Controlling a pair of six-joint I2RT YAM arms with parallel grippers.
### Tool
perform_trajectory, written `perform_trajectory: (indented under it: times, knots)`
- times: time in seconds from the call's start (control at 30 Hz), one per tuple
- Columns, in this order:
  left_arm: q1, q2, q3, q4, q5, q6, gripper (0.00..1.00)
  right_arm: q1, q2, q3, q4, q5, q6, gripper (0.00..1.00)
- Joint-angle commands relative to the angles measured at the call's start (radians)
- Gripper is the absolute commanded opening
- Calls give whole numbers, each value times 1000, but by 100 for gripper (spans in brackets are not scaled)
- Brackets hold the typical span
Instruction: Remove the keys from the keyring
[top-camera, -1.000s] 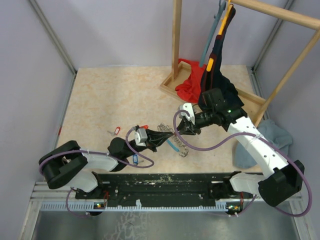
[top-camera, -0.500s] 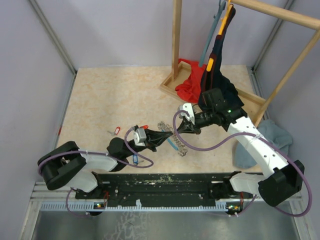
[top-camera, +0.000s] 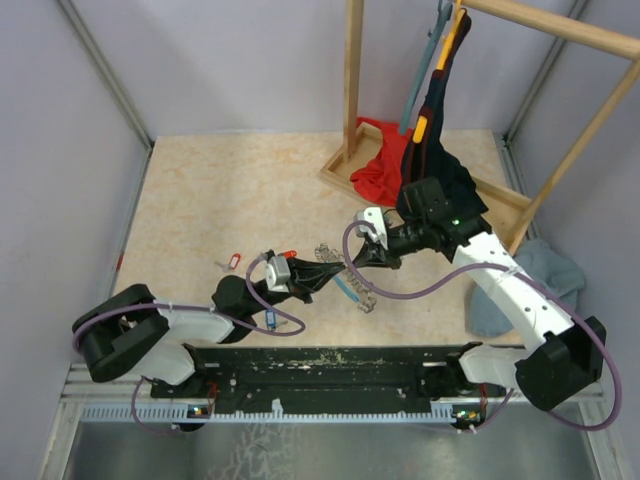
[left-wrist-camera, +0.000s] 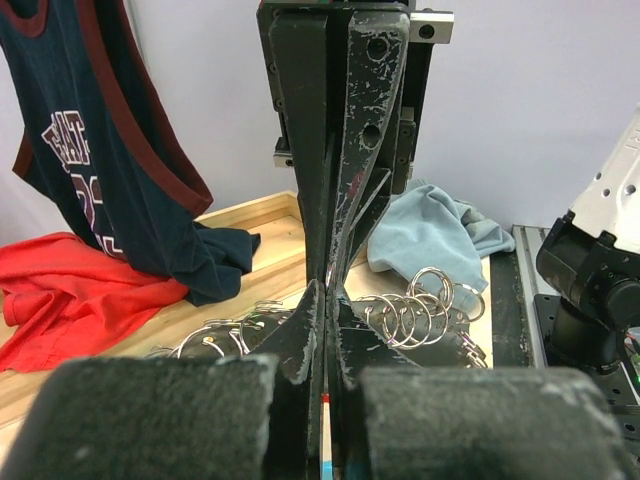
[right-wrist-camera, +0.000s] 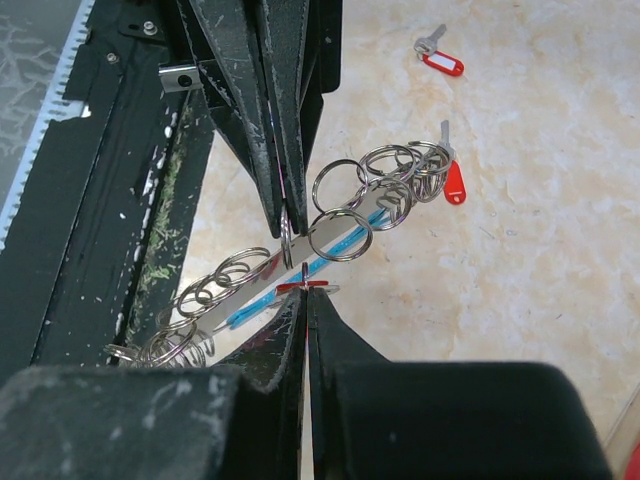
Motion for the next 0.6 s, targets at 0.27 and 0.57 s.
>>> perform_trajectory:
  times: [0.27, 0.57]
  knots:
    - [0, -10, -30, 281, -52, 15, 0, -6, -20, -18, 99, 74, 67, 0]
    - [24, 52, -83, 281, -177, -50, 0, -48, 44, -76, 278, 237, 248, 0]
